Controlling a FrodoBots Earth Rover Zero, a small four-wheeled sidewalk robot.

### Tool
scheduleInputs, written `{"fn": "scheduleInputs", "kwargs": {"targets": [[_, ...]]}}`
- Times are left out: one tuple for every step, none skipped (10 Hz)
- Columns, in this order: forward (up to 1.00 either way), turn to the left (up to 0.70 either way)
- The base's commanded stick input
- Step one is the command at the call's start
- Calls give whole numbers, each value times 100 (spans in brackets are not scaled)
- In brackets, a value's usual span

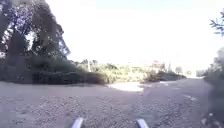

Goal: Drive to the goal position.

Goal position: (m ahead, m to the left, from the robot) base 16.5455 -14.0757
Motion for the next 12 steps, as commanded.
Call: {"fn": "scheduleInputs", "kwargs": {"targets": [[0, -70], [0, -70], [0, -70], [0, -70], [0, -70], [0, -68], [0, -25], [0, 0], [0, 0], [0, 0], [0, 0], [0, 0]]}}
